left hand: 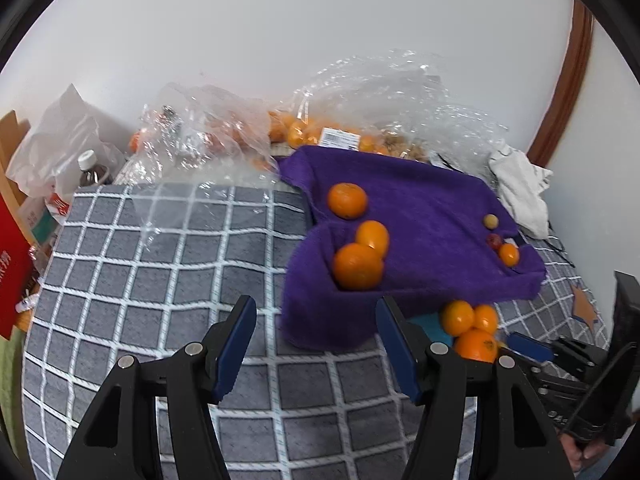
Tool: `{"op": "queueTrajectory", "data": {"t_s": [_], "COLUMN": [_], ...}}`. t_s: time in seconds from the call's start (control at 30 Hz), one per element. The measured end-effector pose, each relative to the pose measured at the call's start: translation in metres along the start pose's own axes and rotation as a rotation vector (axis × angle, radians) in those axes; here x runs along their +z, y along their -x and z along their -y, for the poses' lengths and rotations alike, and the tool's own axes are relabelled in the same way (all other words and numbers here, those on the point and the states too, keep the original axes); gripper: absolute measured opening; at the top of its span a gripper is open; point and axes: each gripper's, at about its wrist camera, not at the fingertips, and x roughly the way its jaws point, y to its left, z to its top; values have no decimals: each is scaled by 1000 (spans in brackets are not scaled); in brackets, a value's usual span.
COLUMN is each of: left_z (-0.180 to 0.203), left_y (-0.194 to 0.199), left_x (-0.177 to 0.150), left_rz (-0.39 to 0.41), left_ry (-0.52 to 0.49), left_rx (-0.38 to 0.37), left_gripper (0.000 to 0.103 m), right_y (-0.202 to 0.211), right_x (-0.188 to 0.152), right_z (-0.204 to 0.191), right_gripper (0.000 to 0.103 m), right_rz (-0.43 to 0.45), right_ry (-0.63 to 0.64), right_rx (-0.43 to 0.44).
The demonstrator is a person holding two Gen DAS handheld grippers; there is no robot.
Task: Organize fruits
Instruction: 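Grasp a yellow fruit with the right tool while the left tool grasps a large orange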
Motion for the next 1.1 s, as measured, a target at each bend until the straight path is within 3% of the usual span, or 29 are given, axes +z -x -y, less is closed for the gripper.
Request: {"op": "queueTrajectory", "data": {"t_s": [0.23, 0.3, 0.43, 0.53, 0.63, 0.8, 0.97, 1.07, 1.1], "left_z": [21, 29, 51, 69, 89, 111, 118, 122, 124], "left_y": [-1, -2, -5, -12, -23, -41, -53, -52, -51], "left_x": [-10, -13, -18, -23, -29, -40, -47, -49, -48], "left_rz": [-31, -36, -53, -73, -106, -118, -146, -134, -140], "left_ry": [-12, -20, -37, -45, -53, -66, -68, -90, -98], "left_rx": [-69, -86, -142, -184, -210, -153, -121, -122, -123], "left_gripper": [60, 60, 60, 60, 60, 60, 60, 41, 40], "right_y": [-5, -5, 9, 25, 40, 65, 80, 84, 84], "right_x": [-6, -10, -15, -20, -29, -50, -62, -63, -62], "right_z": [8, 8, 4, 17, 39, 60, 83, 89, 90], "right_gripper": [32, 26, 26, 26, 26, 26, 26, 26, 26], "right_rz": [-46, -47, 19, 54, 75, 90, 90, 92, 92], "right_ry": [-25, -24, 23, -5, -38, -31, -64, -78, -85], "right_rx": [77, 95, 55, 61, 9, -83, -120, -127, -125]}}
